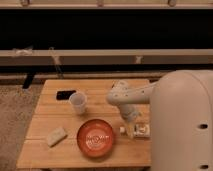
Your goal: Stand the bottle upright
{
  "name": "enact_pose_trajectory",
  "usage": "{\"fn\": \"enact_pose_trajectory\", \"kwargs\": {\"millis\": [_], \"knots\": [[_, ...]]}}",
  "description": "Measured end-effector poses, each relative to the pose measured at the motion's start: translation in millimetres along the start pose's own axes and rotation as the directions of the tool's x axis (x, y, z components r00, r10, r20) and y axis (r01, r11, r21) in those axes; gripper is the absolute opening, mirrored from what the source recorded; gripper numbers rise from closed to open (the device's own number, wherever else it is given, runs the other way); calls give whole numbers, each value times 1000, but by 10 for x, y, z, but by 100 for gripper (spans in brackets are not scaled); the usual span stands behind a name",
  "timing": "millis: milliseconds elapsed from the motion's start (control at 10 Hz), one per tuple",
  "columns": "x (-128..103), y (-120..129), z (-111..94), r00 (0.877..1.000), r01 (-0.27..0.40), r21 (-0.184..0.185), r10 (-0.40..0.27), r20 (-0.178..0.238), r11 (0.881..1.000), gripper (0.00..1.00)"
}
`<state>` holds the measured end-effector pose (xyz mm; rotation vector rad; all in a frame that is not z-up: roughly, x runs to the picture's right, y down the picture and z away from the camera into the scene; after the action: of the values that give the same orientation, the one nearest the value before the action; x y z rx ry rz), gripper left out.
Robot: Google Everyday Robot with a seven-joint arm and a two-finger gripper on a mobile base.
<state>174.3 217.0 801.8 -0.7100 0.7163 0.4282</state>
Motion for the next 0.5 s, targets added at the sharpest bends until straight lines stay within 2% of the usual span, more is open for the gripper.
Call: {"fn": "enact_pose_trajectory", "kwargs": {"millis": [300,500], "knots": [[-57,36,128,1000,-1,80,2,-15,997,80],[-140,-62,126,1000,-15,137,17,-14,990,80]]}}
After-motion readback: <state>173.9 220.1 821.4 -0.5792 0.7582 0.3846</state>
